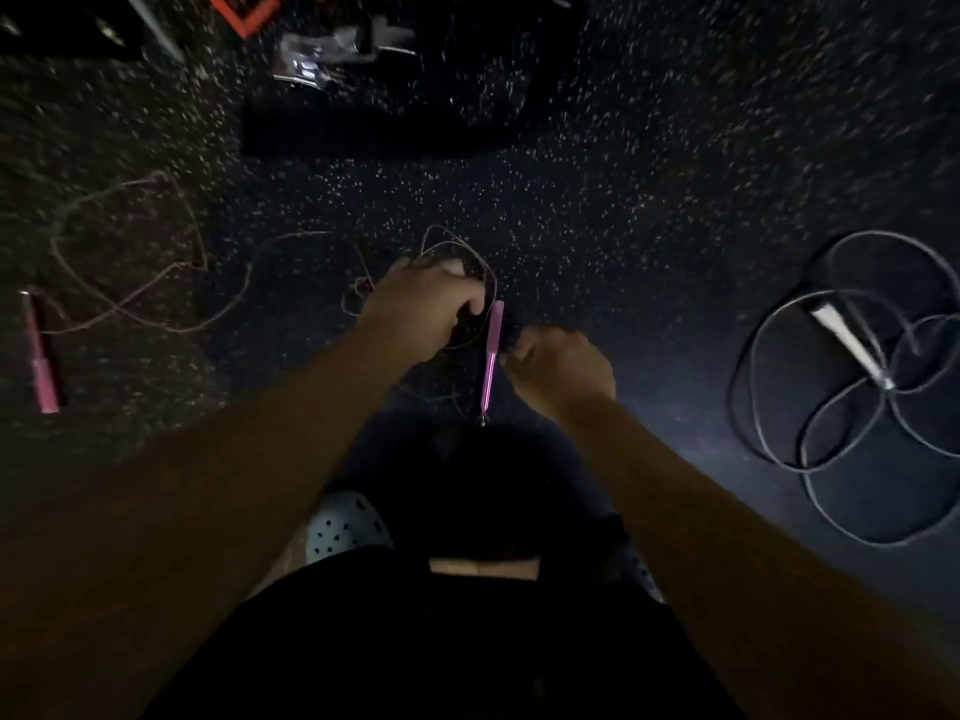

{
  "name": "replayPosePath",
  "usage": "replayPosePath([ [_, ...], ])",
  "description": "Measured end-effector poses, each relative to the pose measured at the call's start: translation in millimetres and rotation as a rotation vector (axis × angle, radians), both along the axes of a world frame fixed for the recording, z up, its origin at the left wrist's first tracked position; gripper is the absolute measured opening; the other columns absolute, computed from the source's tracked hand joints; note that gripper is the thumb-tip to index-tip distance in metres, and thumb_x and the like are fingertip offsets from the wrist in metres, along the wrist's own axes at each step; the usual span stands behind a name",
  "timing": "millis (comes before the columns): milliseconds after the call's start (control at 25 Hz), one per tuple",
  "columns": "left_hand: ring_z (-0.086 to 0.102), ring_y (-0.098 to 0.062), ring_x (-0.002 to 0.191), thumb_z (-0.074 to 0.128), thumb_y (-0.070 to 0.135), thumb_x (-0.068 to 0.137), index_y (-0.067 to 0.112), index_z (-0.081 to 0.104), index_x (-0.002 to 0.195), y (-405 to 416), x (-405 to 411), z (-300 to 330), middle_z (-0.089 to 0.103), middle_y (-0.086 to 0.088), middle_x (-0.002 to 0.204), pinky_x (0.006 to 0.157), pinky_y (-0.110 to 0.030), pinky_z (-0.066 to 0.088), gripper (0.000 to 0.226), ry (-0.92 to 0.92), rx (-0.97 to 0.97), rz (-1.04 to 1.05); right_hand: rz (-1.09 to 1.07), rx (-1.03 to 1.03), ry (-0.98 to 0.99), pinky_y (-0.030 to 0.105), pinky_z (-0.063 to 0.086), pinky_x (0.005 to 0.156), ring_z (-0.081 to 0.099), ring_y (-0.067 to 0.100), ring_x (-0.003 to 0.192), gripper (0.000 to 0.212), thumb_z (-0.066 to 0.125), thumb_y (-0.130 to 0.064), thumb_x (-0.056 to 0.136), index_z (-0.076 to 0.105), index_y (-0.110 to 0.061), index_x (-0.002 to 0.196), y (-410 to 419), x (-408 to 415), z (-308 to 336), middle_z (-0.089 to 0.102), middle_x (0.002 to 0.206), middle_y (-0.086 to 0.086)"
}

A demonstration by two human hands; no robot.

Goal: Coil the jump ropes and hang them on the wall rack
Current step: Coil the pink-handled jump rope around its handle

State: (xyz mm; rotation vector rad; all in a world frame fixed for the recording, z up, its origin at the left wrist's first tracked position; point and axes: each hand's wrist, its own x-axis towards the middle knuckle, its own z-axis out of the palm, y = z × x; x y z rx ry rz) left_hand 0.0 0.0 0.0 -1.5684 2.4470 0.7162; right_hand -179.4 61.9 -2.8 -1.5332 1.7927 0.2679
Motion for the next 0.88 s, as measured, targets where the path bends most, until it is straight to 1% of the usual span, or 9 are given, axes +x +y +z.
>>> replayPosePath([
  [120,0.051,-0.025,0.114,0.063,0.002,0.087,0.031,0.065,0.117,-7,-15,-44,0.056,0.000,0.119,0.094,-0.036,0.032,0.042,-0.059,0.003,-0.207,0.036,0.143,0.064,0.040,0.052,0.084,0.066,0.035,0.111,0.048,0.061,-0.059,0.092,0.067,-0.017,0.115,5,22,-58,0.069,0.117,0.010],
  [280,0.046,-0.031,0.121,0.046,0.025,0.089,0.021,0.062,0.120,-6,-33,-73,0.050,-0.008,0.129,0.097,-0.039,0.038,0.035,-0.167,0.122,-0.320,-0.021,0.140,0.037,0.038,0.052,0.084,0.067,0.031,0.109,0.038,0.067,-0.041,0.092,0.064,-0.017,0.121,16,34,-94,0.070,0.117,0.008],
  [400,0.039,-0.032,0.126,0.061,0.019,0.091,0.021,0.065,0.117,0,-30,-57,0.042,-0.007,0.135,0.097,-0.038,0.034,0.026,-0.297,-0.009,-0.413,-0.016,0.053,0.005,0.037,0.051,0.083,0.067,0.029,0.106,0.033,0.063,-0.035,0.093,0.065,-0.015,0.119,14,27,-82,0.070,0.117,0.009],
  [480,0.040,-0.027,0.121,0.067,0.024,0.089,0.022,0.068,0.114,3,-27,-37,0.045,-0.003,0.130,0.094,-0.037,0.033,0.025,-0.283,-0.104,-0.446,0.015,-0.058,-0.039,0.037,0.053,0.080,0.068,0.030,0.101,0.029,0.062,-0.033,0.095,0.067,-0.013,0.115,3,15,-53,0.072,0.112,0.010],
  [560,0.047,-0.024,0.116,0.063,0.029,0.093,0.018,0.067,0.113,1,-31,-5,0.053,-0.002,0.123,0.096,-0.038,0.033,0.023,-0.213,-0.101,-0.382,-0.003,-0.192,-0.151,0.037,0.054,0.075,0.068,0.030,0.093,0.024,0.068,-0.032,0.094,0.070,-0.011,0.106,-10,-2,-4,0.074,0.101,0.010],
  [640,0.056,-0.025,0.107,0.051,0.028,0.101,0.016,0.064,0.108,0,-36,43,0.061,-0.004,0.113,0.096,-0.038,0.036,0.019,-0.083,-0.025,-0.234,-0.066,-0.346,-0.294,0.035,0.055,0.073,0.066,0.021,0.080,0.021,0.078,-0.030,0.088,0.074,-0.010,0.094,-23,-19,52,0.075,0.091,0.009],
  [720,0.060,-0.024,0.093,0.045,0.034,0.105,0.018,0.060,0.103,-1,-38,98,0.064,-0.003,0.100,0.083,-0.037,0.044,0.023,0.098,0.059,-0.052,-0.181,-0.435,-0.486,0.032,0.056,0.072,0.067,0.016,0.075,0.018,0.083,-0.028,0.083,0.075,-0.014,0.093,-35,-39,112,0.076,0.091,0.009],
  [800,0.060,-0.018,0.076,0.049,0.041,0.103,0.022,0.059,0.094,7,-34,150,0.062,0.002,0.083,0.065,-0.034,0.044,0.024,0.295,0.056,0.074,-0.337,-0.395,-0.800,0.044,0.062,0.081,0.070,0.022,0.070,0.022,0.083,-0.021,0.084,0.072,-0.011,0.100,-37,-53,169,0.076,0.090,0.016],
  [880,0.056,-0.013,0.059,0.059,0.048,0.097,0.024,0.058,0.081,19,-32,199,0.059,0.007,0.066,0.055,-0.030,0.038,0.030,0.494,0.031,0.151,-0.359,-0.347,-1.016,0.049,0.062,0.077,0.060,0.016,0.055,0.027,0.079,-0.023,0.089,0.069,-0.006,0.108,-29,-60,217,0.067,0.073,0.009],
])
